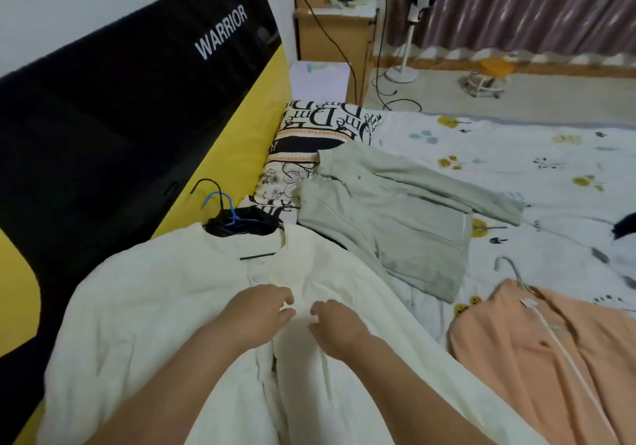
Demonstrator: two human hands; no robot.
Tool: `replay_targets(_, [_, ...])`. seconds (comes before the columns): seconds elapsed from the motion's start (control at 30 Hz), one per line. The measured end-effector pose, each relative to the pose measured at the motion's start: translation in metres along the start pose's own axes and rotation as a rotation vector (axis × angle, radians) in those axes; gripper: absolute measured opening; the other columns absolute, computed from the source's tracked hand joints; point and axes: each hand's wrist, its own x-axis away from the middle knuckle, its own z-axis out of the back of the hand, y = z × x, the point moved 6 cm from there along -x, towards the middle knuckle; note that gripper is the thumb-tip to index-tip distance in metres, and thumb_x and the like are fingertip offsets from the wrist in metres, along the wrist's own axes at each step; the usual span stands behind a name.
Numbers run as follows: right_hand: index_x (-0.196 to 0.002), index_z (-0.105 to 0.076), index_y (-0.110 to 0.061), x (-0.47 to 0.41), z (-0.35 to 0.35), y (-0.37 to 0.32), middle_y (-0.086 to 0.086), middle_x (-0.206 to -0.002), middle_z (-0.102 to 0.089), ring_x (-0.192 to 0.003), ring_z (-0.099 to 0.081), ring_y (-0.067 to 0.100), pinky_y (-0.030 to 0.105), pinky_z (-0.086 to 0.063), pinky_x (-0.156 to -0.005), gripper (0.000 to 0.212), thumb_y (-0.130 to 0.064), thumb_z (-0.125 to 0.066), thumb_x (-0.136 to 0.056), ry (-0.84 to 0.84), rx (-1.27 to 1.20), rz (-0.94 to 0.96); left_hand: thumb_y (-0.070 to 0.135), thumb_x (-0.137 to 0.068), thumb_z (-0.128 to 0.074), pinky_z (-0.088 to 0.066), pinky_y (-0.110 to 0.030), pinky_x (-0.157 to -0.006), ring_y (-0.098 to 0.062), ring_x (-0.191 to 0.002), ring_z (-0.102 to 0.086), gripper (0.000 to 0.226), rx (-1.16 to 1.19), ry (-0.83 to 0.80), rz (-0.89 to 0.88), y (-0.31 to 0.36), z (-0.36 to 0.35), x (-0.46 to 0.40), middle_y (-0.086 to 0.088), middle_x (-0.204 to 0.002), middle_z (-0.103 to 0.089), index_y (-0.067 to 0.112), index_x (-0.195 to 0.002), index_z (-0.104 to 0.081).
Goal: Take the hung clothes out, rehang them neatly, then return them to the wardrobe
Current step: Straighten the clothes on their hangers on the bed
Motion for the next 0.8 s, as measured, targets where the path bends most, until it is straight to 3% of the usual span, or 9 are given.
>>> replay_targets(0.33, [-0.129,-0.046,-0.007,0.107,0.042,0.117,0.015,-0.130,-0.048,-0.118,-0.048,0.032,0.038,-0.041,-0.097,0.036,-0.025,-0.040,-0.098,0.111,0.063,-0.156,0.038,-0.095,-0.041,-0.041,-0.024,-0.088,-0.014,-0.108,-0.053,0.032,0.036,-0.120,-0.192,0.137,-0.034,0.007,0.004,-0.123,-0.056,0.023,-0.121,-0.053])
replay_targets(0.57, [-0.126,-0.048,-0.006,0.162,0.053,0.228,0.015,-0.126,-0.053,-0.115,-0.050,0.031,0.034,-0.040,-0.092,0.034,-0.023,-0.039,-0.098,0.090,0.117,-0.279,0.038,-0.096,-0.041,-0.038,-0.020,-0.085,-0.011,-0.109,-0.053,0.032,0.042,-0.184,-0.258,0.223,-0.072,-0.001,0.006,-0.124,-0.056,0.024,-0.122,-0.053])
replay_targets(0.8, [-0.130,-0.045,-0.011,0.178,0.067,0.353,0.012,-0.131,-0.046,-0.121,-0.043,0.028,0.033,-0.037,-0.102,0.035,-0.017,-0.038,-0.096,0.109,0.089,-0.409,0.034,-0.095,-0.041,-0.040,-0.023,-0.086,-0.013,-0.107,-0.054,0.030,0.108,-0.174,-0.234,0.303,-0.119,-0.043,0.004,-0.121,-0.058,0.023,-0.120,-0.055])
